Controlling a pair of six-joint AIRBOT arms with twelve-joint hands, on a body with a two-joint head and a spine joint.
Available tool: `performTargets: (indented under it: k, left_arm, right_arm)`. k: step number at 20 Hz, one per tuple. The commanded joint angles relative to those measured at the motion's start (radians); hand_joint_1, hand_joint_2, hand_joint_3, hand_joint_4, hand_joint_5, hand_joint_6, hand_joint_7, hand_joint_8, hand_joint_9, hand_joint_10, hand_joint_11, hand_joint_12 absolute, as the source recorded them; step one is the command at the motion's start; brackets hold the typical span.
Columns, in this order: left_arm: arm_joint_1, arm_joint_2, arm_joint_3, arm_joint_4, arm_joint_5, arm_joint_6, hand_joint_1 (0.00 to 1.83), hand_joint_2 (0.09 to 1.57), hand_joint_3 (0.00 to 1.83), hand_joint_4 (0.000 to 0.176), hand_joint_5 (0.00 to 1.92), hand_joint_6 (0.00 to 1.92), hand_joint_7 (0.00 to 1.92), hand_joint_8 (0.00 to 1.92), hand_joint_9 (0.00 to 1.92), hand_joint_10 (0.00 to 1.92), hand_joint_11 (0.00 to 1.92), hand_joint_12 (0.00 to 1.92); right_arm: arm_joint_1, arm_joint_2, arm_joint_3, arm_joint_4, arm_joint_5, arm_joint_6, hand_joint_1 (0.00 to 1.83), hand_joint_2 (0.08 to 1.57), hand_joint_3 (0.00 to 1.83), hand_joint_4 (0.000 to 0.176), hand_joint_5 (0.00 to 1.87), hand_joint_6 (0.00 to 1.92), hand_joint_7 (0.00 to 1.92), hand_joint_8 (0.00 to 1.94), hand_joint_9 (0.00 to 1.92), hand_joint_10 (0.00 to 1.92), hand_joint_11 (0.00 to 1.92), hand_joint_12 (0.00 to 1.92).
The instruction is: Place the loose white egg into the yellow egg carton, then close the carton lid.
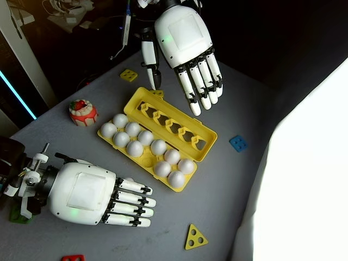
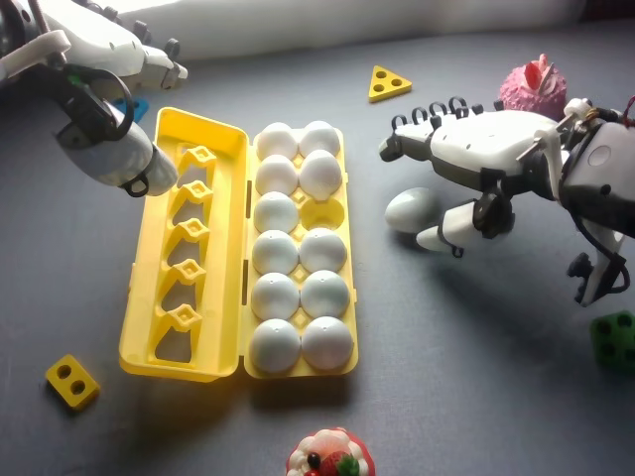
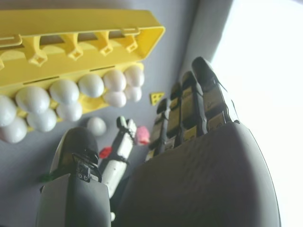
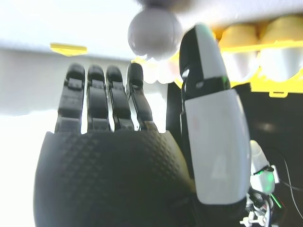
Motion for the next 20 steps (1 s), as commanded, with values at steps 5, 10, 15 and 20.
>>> performTargets:
  k: [5,10,15,20]
  left_arm:
    - [-0.02,-0.004,-0.004,0.064,-0.062,0.004,0.26,1.23,0.0,0.045,0.02,0.0,0.07,0.0,0.12,0.01,0.0,0.55]
    - [0.003,-0.008,-0.009,0.04,-0.084,-0.011,0.32,1.23,0.0,0.042,0.03,0.0,0.09,0.0,0.14,0.01,0.0,0.66]
    - [0.046,-0.006,-0.015,0.039,-0.06,-0.042,0.29,1.23,0.0,0.039,0.04,0.0,0.1,0.0,0.14,0.0,0.0,0.67]
    - [0.058,-0.008,-0.019,0.076,-0.085,-0.128,0.26,1.23,0.0,0.045,0.02,0.0,0.08,0.0,0.13,0.0,0.0,0.64]
  right_arm:
    - [-0.007,-0.014,0.019,-0.023,0.056,0.002,1.03,1.13,0.0,0.0,0.03,0.48,0.03,0.0,0.01,0.0,0.0,0.0]
    - [-0.012,-0.039,0.031,-0.023,0.077,-0.014,1.0,1.15,0.0,0.0,0.03,0.49,0.03,0.0,0.0,0.0,0.0,0.0]
    - [-0.006,-0.041,0.034,-0.023,0.084,-0.015,0.98,1.17,0.0,0.0,0.04,0.56,0.03,0.0,0.0,0.0,0.0,0.0]
    - [-0.007,-0.045,0.037,-0.023,0.087,-0.015,0.97,1.17,0.0,0.0,0.05,0.63,0.04,0.0,0.0,0.0,0.0,0.0]
